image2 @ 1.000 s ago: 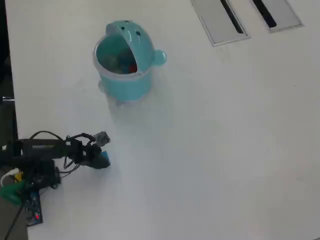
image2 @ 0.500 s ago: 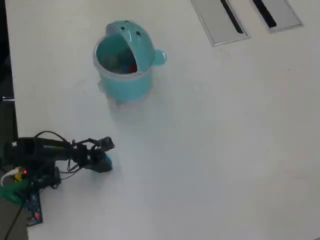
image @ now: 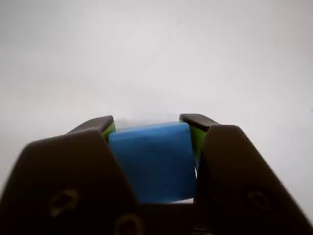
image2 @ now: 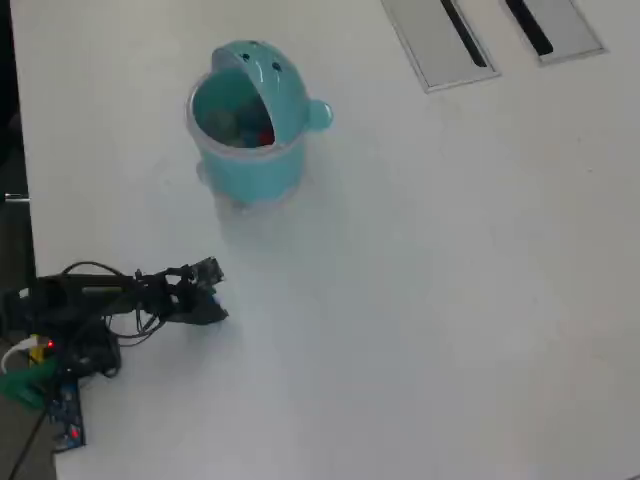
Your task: Grasp RGB lego blocks and put them in the bin one by one.
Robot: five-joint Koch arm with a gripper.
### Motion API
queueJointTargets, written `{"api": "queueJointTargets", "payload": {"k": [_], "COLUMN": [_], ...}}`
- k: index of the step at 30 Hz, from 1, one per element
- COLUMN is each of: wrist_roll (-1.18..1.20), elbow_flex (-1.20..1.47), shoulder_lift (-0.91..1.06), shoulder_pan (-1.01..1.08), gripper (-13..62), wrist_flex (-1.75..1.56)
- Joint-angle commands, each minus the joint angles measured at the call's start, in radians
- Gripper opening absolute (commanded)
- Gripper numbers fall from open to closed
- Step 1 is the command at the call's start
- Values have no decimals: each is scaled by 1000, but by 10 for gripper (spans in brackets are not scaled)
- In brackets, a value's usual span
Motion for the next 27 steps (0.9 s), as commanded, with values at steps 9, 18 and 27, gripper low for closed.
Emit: {"api": "queueJointTargets", "payload": {"k": [9, 18, 27], "wrist_roll": [167, 331, 414], "elbow_flex": [-155, -396, -680], "shoulder_lift": [120, 117, 49], "shoulder_pan": [-164, -342, -508], "gripper": [147, 147, 125], "wrist_flex": [-44, -187, -267]}}
